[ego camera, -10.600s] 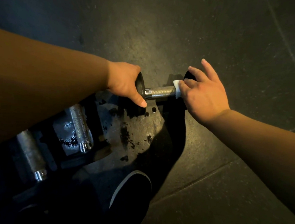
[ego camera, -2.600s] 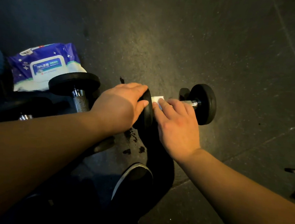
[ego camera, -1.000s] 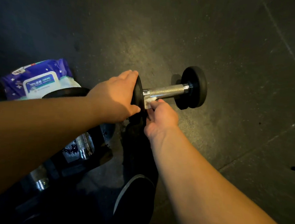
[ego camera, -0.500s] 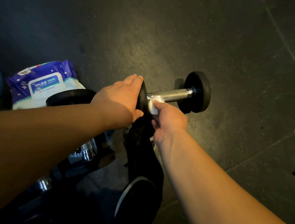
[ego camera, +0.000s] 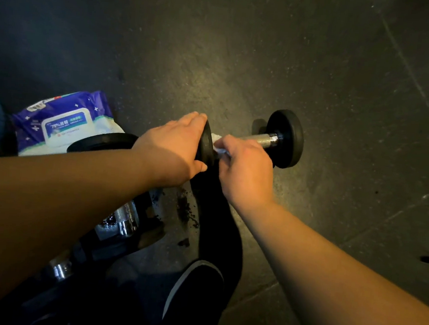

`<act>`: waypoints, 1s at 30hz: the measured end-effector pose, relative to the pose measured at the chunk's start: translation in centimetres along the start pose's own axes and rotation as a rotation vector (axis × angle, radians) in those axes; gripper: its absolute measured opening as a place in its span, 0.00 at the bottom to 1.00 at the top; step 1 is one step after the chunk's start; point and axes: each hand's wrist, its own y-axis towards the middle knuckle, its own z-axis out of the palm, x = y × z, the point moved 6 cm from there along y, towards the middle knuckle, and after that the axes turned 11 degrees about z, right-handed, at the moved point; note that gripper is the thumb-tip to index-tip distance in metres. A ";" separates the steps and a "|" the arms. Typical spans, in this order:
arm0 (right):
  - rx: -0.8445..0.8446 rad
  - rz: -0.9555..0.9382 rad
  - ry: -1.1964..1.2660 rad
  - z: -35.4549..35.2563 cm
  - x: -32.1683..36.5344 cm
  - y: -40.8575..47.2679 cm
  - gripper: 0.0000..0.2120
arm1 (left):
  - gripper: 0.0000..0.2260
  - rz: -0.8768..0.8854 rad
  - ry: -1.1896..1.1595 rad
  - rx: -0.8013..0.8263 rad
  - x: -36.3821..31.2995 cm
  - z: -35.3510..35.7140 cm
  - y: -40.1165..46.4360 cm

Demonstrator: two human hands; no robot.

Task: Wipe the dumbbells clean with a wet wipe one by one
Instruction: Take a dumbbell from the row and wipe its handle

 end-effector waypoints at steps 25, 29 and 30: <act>0.251 0.076 -0.121 -0.1 -1.0 -2.4 0.10 | 0.52 0.030 -0.114 -0.041 -2.2 4.6 -3.4; 0.297 0.064 -0.179 0.0 -1.1 -2.7 0.11 | 0.51 0.056 -0.161 -0.031 -3.3 5.8 -4.4; 0.321 0.072 -0.193 0.0 -1.1 -2.8 0.11 | 0.49 0.063 -0.171 -0.045 -3.7 6.1 -5.1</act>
